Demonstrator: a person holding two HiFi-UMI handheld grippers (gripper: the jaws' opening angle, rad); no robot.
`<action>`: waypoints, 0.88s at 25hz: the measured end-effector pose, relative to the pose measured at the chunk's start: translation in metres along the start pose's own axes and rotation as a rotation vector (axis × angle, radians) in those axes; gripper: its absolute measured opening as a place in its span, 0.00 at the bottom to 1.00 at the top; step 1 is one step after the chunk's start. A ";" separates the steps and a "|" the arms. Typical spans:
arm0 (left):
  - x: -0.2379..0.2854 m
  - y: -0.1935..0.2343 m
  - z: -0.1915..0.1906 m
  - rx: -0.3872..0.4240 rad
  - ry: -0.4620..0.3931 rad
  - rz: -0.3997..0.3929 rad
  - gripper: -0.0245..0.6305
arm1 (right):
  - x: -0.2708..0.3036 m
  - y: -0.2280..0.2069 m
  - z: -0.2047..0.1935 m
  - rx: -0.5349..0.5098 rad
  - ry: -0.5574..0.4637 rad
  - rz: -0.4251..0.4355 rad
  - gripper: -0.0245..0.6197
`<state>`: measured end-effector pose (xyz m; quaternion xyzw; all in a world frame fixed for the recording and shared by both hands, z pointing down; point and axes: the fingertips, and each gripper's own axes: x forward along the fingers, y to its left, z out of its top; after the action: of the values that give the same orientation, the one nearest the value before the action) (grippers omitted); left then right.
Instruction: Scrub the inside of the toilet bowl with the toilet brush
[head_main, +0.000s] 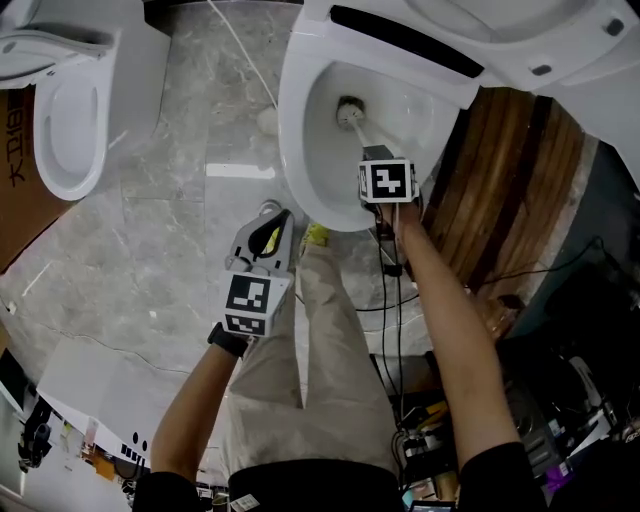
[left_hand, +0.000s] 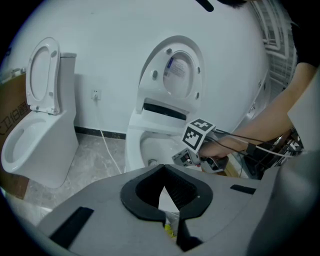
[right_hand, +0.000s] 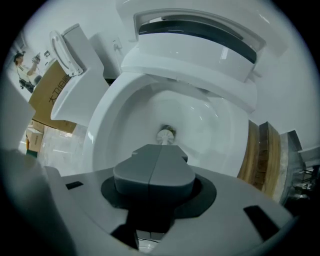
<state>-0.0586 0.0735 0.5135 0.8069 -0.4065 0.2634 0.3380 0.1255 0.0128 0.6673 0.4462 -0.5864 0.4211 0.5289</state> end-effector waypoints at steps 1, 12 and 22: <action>0.001 0.001 -0.001 -0.003 0.001 -0.001 0.06 | 0.005 0.004 0.002 -0.010 -0.011 0.005 0.29; 0.008 0.032 -0.005 -0.015 0.022 0.022 0.06 | 0.035 0.007 0.035 -0.148 -0.017 -0.019 0.29; 0.012 0.041 0.002 -0.011 0.030 0.031 0.06 | 0.049 -0.012 0.046 -0.139 -0.083 -0.045 0.28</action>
<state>-0.0863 0.0477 0.5346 0.7946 -0.4153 0.2783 0.3446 0.1236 -0.0387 0.7120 0.4386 -0.6253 0.3486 0.5432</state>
